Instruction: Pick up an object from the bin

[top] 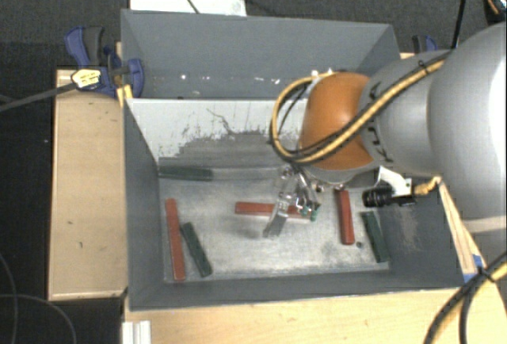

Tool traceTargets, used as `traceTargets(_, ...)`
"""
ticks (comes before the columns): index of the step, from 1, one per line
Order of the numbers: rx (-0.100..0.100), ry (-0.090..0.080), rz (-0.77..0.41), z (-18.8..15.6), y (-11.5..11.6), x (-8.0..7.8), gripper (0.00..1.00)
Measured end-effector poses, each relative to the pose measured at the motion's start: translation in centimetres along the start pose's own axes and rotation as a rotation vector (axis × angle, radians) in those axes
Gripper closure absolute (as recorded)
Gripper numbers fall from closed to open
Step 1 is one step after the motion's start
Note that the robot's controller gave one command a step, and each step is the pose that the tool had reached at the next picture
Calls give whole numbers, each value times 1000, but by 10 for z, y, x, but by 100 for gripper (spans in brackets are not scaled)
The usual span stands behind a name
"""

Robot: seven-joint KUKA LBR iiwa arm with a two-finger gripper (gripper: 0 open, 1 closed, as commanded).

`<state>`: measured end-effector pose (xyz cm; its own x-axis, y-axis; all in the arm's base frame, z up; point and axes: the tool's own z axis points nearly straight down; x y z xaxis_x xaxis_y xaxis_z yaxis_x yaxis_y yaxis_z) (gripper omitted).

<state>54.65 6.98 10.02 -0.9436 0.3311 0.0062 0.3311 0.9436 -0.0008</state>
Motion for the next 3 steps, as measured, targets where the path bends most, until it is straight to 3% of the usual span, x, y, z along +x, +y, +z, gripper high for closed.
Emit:
traceTargets(1, 1, 0, 89, 31, -18, 1, 0)
traceTargets(2, -5, -10, 62, 30, 19, 1, 0)
traceTargets(3, -3, -9, 65, 30, 16, 1, 100)
